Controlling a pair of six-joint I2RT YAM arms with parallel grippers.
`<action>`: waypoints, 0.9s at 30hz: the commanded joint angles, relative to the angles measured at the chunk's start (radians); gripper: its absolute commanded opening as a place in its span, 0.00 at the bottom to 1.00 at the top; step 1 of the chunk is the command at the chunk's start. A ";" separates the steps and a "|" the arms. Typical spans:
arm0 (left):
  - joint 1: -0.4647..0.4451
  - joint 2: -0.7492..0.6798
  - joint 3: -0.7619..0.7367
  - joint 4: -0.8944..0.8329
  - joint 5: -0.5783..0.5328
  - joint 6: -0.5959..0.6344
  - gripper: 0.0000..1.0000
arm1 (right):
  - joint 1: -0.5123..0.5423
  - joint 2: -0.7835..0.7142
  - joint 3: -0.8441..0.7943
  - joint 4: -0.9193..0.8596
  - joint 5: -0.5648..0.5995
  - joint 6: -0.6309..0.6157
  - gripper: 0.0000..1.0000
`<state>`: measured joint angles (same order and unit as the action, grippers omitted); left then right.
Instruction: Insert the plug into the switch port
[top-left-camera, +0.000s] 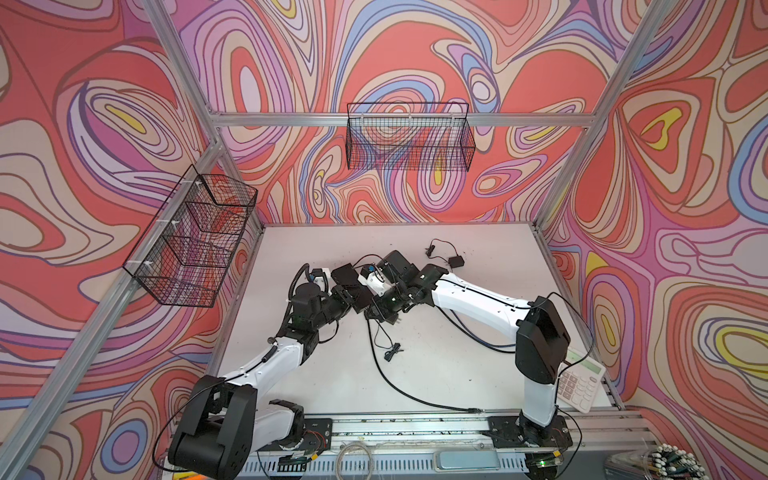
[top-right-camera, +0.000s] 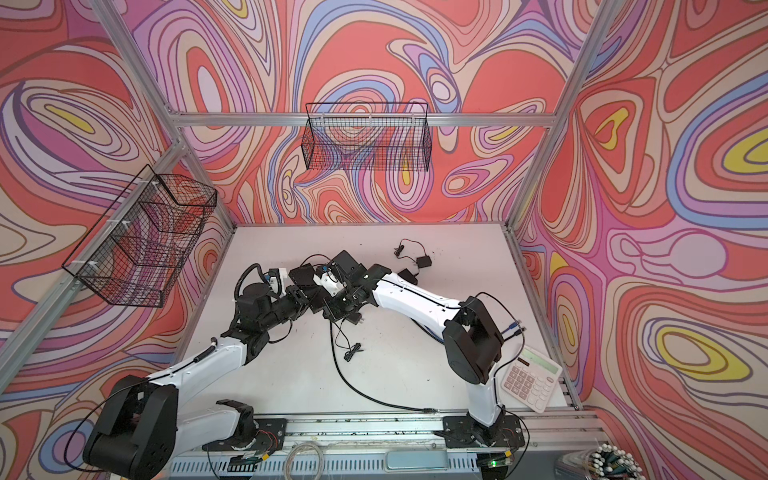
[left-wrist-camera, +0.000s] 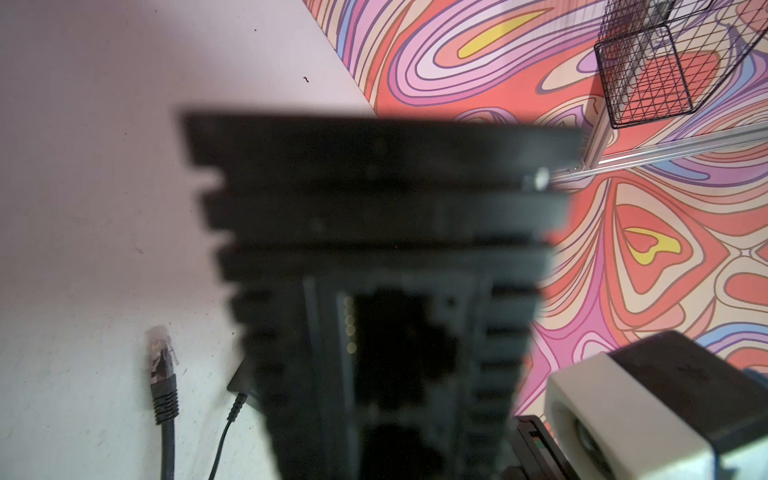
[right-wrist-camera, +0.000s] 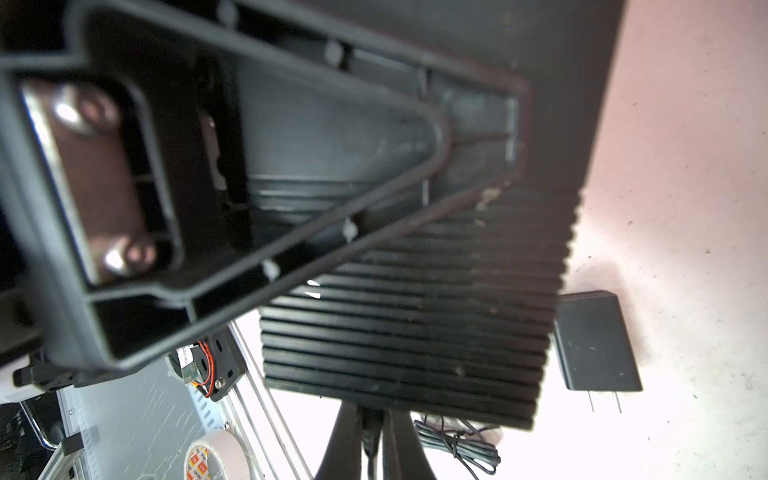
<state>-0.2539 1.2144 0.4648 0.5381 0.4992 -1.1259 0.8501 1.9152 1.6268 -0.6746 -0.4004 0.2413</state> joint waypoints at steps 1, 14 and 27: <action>-0.062 -0.009 -0.040 -0.040 0.158 0.011 0.22 | 0.014 -0.073 0.032 0.434 0.000 -0.002 0.00; -0.079 0.023 -0.055 -0.027 0.235 0.040 0.22 | -0.024 -0.103 -0.004 0.577 0.033 0.048 0.00; -0.093 0.064 -0.009 -0.049 0.168 0.063 0.22 | -0.025 -0.087 -0.038 0.530 0.085 0.038 0.03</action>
<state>-0.2615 1.2533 0.4641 0.6582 0.4854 -1.0985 0.8364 1.8721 1.5532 -0.5457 -0.3649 0.2974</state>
